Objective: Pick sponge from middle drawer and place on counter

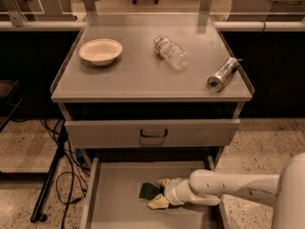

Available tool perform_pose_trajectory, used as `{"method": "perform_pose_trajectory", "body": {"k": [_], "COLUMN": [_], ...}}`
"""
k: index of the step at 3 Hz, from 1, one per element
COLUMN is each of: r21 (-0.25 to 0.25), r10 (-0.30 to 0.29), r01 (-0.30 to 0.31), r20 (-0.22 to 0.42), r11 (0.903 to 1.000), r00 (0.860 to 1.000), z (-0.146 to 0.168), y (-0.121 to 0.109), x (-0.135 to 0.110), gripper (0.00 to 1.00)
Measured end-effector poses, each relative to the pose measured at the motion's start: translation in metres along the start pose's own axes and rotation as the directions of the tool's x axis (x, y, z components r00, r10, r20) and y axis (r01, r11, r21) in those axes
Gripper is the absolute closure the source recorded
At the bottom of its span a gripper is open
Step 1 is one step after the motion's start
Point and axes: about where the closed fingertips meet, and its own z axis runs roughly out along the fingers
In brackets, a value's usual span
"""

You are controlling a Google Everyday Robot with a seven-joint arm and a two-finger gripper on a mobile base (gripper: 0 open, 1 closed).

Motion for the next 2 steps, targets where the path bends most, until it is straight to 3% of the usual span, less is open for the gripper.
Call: {"method": "perform_pose_trajectory", "body": {"k": [1,2], "r21": [0.000,0.000], "r10": [0.000,0.000], "r01": [0.000,0.000], "r20": [0.000,0.000], "r11": [1.0000,1.0000], "r00": [1.000,1.000], "z": [0.0000,0.0000], "y": [0.0000,0.0000], "x": [0.0000,0.0000], "gripper": [0.70,0.93]}}
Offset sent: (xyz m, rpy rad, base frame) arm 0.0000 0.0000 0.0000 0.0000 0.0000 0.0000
